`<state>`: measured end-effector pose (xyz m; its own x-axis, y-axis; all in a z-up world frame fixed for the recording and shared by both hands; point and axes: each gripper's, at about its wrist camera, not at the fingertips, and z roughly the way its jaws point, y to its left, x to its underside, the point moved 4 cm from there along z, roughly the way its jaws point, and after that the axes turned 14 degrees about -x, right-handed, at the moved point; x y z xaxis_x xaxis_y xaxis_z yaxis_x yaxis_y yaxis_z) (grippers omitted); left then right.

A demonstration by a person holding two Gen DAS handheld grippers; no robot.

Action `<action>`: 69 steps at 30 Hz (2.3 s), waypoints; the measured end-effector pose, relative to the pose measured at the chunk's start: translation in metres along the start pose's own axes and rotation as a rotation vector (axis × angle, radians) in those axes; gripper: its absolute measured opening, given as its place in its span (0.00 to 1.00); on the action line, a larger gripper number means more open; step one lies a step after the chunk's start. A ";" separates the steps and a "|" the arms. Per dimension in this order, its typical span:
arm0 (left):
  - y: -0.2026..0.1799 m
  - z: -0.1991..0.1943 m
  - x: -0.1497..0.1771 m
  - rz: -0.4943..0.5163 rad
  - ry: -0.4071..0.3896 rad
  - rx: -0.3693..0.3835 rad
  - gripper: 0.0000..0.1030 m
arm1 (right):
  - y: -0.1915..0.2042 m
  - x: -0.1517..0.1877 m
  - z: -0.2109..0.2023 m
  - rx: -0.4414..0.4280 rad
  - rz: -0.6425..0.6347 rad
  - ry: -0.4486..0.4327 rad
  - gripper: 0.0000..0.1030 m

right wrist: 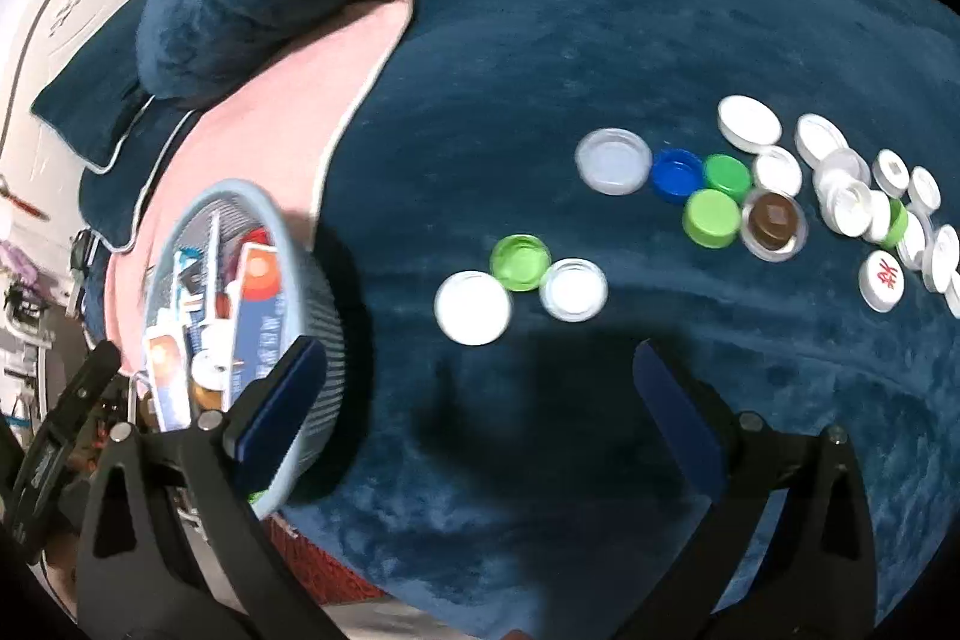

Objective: Organize objects
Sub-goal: 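Move both open grippers back over the scattered caps, then grasp a clear-topped white cap with the right gripper while the left grasps a white cap, then carry both caps over the mesh basket and open both grippers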

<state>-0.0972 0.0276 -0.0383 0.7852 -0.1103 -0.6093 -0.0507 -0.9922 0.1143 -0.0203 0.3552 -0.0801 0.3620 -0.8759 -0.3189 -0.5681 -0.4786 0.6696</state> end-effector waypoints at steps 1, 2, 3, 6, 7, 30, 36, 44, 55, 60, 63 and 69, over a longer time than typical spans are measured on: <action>-0.004 -0.001 0.000 0.009 -0.002 0.005 0.99 | -0.007 -0.001 0.002 0.012 0.009 0.000 1.00; -0.007 -0.001 0.000 0.015 -0.004 0.007 0.99 | -0.011 -0.001 0.004 0.021 0.013 0.001 1.00; -0.010 -0.001 0.000 0.025 -0.005 0.008 0.99 | -0.018 -0.001 0.007 0.034 0.025 0.001 1.00; -0.019 0.000 0.002 0.051 0.000 0.008 0.99 | -0.033 -0.003 0.019 0.061 0.051 0.011 1.00; -0.022 0.000 0.002 0.061 0.001 0.007 0.99 | -0.039 -0.005 0.024 0.076 0.060 0.016 1.00; -0.132 -0.042 0.048 0.335 -0.046 0.245 0.99 | -0.080 -0.009 0.008 0.225 0.021 0.005 0.32; -0.202 -0.033 0.095 0.413 0.047 0.323 0.99 | -0.113 0.006 -0.021 0.249 0.083 0.000 0.32; -0.227 0.049 0.121 0.249 0.114 0.081 0.99 | -0.160 0.032 -0.048 0.244 0.166 -0.017 0.33; -0.214 0.077 0.086 0.131 0.072 0.159 0.65 | -0.155 0.035 -0.040 0.235 0.088 0.039 0.33; -0.208 0.066 0.094 0.177 0.065 0.172 0.39 | -0.156 0.035 -0.040 0.222 0.129 0.041 0.33; -0.203 0.058 0.101 0.186 0.069 0.183 0.39 | -0.157 0.034 -0.041 0.198 0.176 0.032 0.34; -0.198 0.042 0.105 0.197 0.088 0.237 0.39 | -0.155 0.035 -0.041 0.188 0.163 0.018 0.33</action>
<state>-0.0303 0.2101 -0.1583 0.7959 -0.3061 -0.5223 -0.3410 -0.9395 0.0310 0.1110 0.4010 -0.1673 0.2665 -0.9422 -0.2032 -0.7469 -0.3351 0.5744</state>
